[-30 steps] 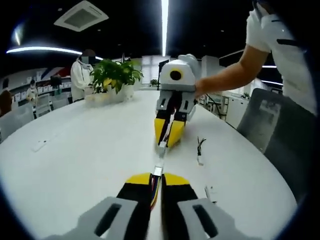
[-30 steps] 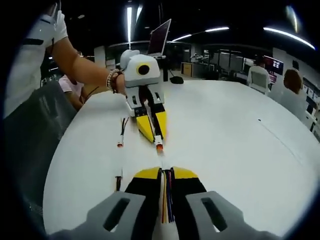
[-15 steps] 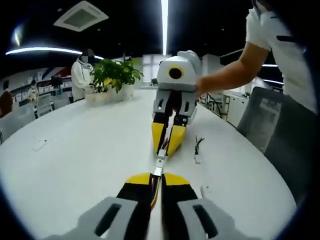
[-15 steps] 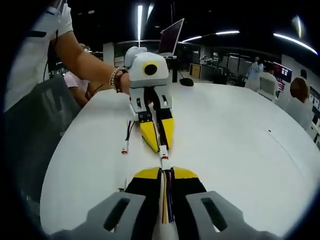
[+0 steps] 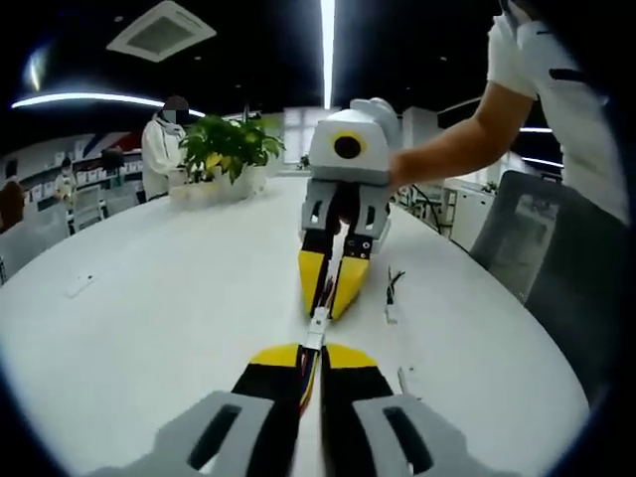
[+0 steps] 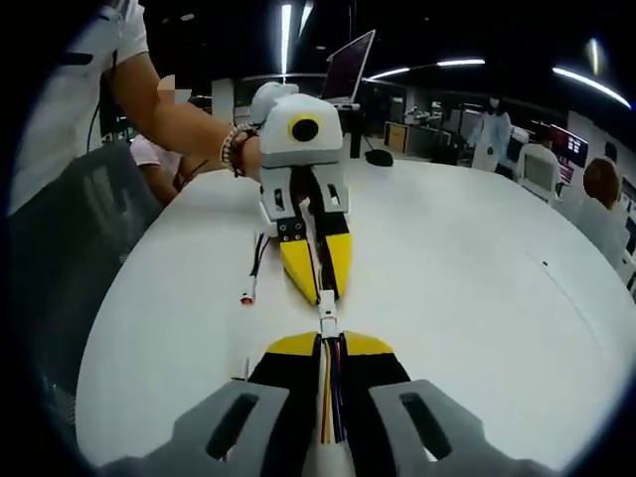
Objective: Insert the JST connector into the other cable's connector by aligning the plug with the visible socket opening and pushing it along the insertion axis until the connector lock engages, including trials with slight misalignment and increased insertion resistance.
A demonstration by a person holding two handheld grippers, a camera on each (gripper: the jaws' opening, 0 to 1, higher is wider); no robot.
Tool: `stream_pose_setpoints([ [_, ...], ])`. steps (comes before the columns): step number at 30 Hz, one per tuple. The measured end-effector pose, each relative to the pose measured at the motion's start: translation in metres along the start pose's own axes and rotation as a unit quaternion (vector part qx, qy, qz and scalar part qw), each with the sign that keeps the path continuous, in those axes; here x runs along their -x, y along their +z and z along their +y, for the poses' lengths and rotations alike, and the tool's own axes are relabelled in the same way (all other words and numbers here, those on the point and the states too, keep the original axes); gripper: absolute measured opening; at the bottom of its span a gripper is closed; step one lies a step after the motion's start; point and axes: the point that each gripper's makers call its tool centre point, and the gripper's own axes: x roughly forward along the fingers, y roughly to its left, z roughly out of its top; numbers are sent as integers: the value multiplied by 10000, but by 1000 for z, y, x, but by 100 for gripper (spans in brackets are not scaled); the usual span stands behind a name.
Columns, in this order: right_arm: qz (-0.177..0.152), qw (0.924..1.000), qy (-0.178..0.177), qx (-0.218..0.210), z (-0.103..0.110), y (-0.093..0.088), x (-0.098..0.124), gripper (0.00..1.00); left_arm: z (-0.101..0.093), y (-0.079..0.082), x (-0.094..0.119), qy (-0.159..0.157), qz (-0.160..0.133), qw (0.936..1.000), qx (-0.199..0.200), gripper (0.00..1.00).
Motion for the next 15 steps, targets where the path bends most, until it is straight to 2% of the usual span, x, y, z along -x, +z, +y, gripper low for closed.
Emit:
stream_pose_setpoints([
  [15,-24,9997,70,237,0,14,2,4,-7,15,7,-5,-58,10000,-41,1],
])
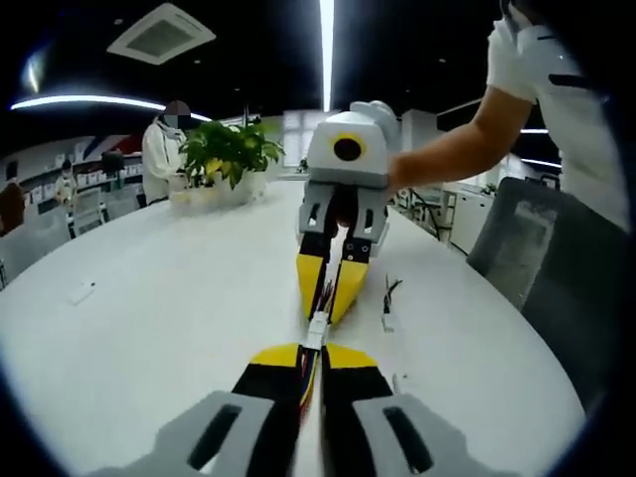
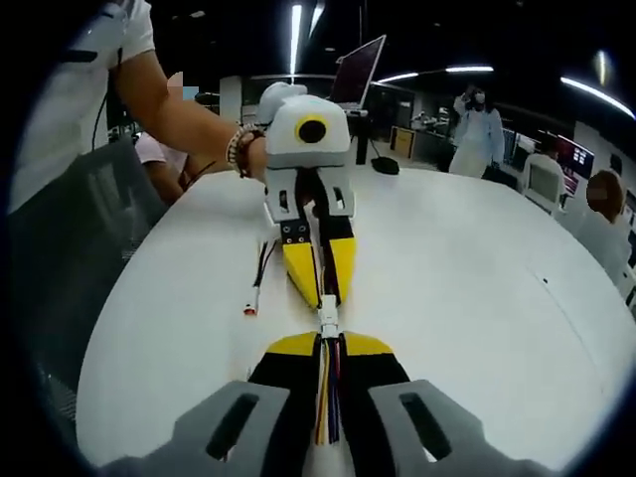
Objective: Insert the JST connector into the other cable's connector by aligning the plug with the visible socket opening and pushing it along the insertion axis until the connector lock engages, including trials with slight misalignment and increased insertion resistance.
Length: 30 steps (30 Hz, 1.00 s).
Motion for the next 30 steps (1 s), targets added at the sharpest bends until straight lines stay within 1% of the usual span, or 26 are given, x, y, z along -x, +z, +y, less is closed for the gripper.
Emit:
stream_pose_setpoints([
  [4,41,9999,47,92,1,4,1,4,-2,3,1,-1,7,10000,-34,1],
  [11,61,9997,156,161,2,7,2,3,0,5,2,-21,-2,10000,-68,1],
  [12,-62,9997,193,117,4,11,1,3,-2,8,2,-68,-95,9999,-46,0],
  [14,67,9995,148,257,2,10,0,3,-1,6,0,-15,21,9999,-150,0],
  [15,79,9996,172,217,2,10,-2,3,-1,5,0,-35,59,9999,-146,0],
  [19,32,9996,189,192,1,11,-1,3,-1,6,3,-37,14,10000,-81,0],
  [23,33,9996,190,187,1,12,-2,3,0,6,3,-29,48,9999,-131,0],
  [27,38,9997,178,188,0,13,-2,3,4,6,3,-56,14,10000,-73,0],
  [30,62,9997,184,177,0,12,-3,3,6,5,3,-40,63,9999,-99,0],
])
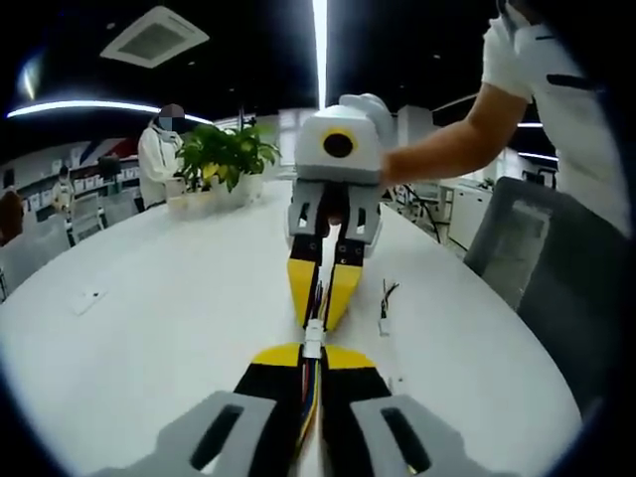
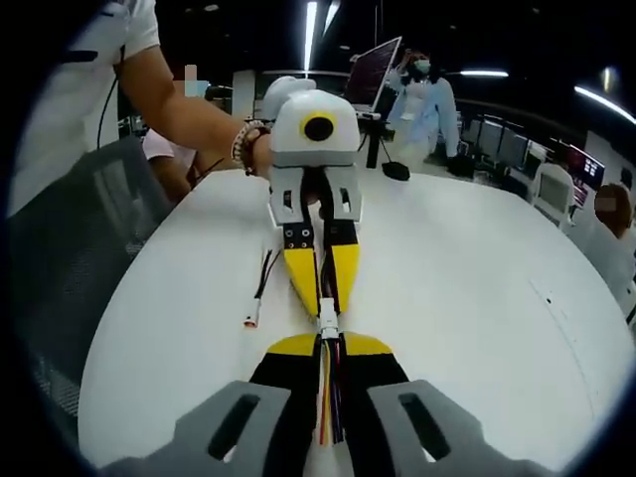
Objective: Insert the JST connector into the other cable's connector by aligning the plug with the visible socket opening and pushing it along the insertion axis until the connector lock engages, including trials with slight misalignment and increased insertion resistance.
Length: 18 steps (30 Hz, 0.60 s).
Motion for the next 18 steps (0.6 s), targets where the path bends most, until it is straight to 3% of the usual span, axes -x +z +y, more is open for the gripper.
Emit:
stream_pose_setpoints([
  [7,-75,9999,-85,-10,-3,1,0,3,5,0,0,21,-13,10000,-81,0],
  [18,-76,9995,-275,-156,-21,-10,-7,4,28,-10,-9,166,79,9998,102,0],
])
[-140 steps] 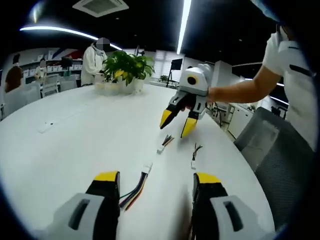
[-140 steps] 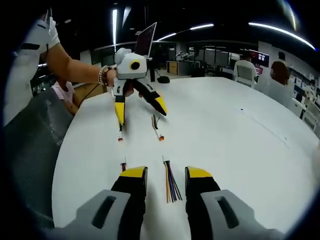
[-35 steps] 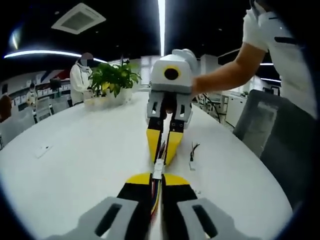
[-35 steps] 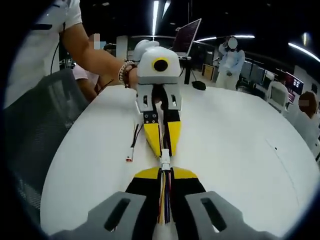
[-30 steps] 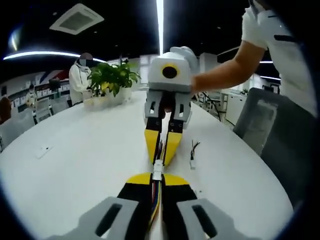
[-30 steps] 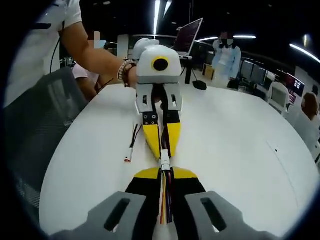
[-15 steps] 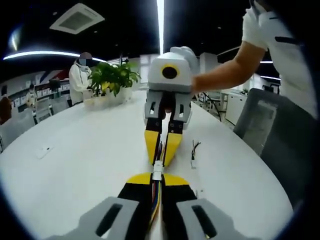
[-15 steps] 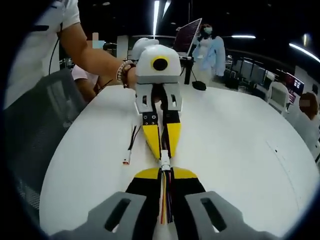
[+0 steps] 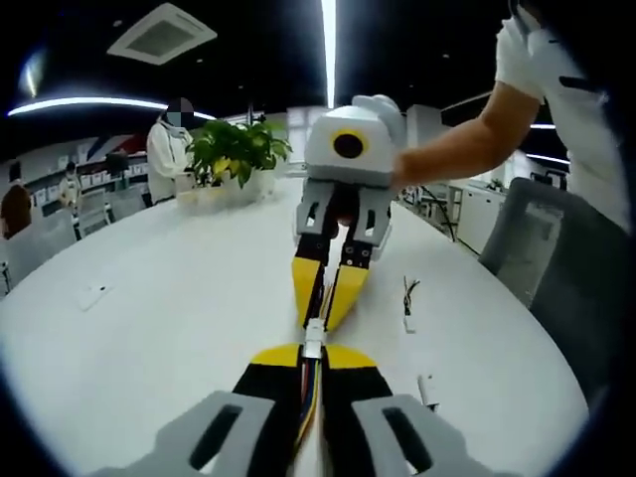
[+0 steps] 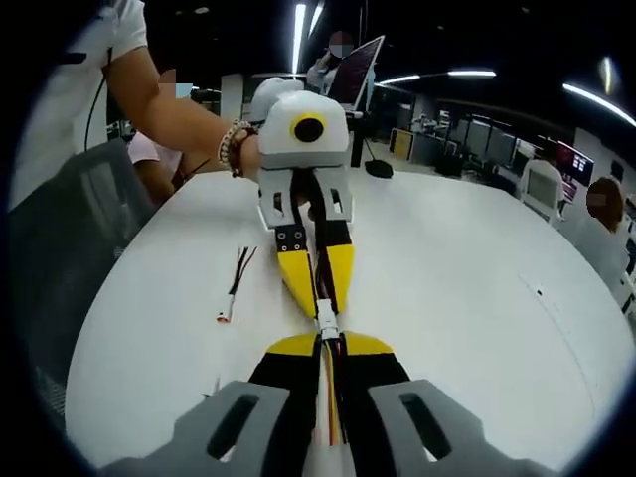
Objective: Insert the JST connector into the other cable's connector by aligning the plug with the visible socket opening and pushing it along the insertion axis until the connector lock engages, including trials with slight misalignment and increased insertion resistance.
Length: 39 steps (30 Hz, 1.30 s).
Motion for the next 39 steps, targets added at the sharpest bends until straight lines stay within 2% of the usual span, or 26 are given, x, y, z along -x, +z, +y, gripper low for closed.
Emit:
stream_pose_setpoints([
  [3,42,10000,-37,-50,1,-5,-4,4,1,-7,-4,-2,136,9999,-4,0],
  [7,85,9999,-60,-92,1,-10,-6,4,-2,-9,-7,0,228,9997,9,1],
  [12,57,9997,-119,-196,0,-11,-5,5,0,-5,-5,92,180,9998,89,12],
  [15,31,9993,-264,-268,-6,-9,1,13,-2,-6,-2,116,231,9996,86,12],
  [18,1,9990,-327,-310,-9,-6,7,14,-1,-4,5,185,221,9994,168,14],
  [25,-276,9963,-647,-498,-15,8,33,16,-3,16,29,491,-137,9983,267,15],
  [28,-432,9945,-743,-591,-14,13,43,15,-12,25,37,601,-270,9974,297,15],
  [35,-661,9916,-865,-703,5,26,57,18,-35,35,47,703,-460,9958,371,17],
  [39,-843,9892,-941,-744,14,36,64,18,-44,33,51,715,-485,9953,430,19],
])
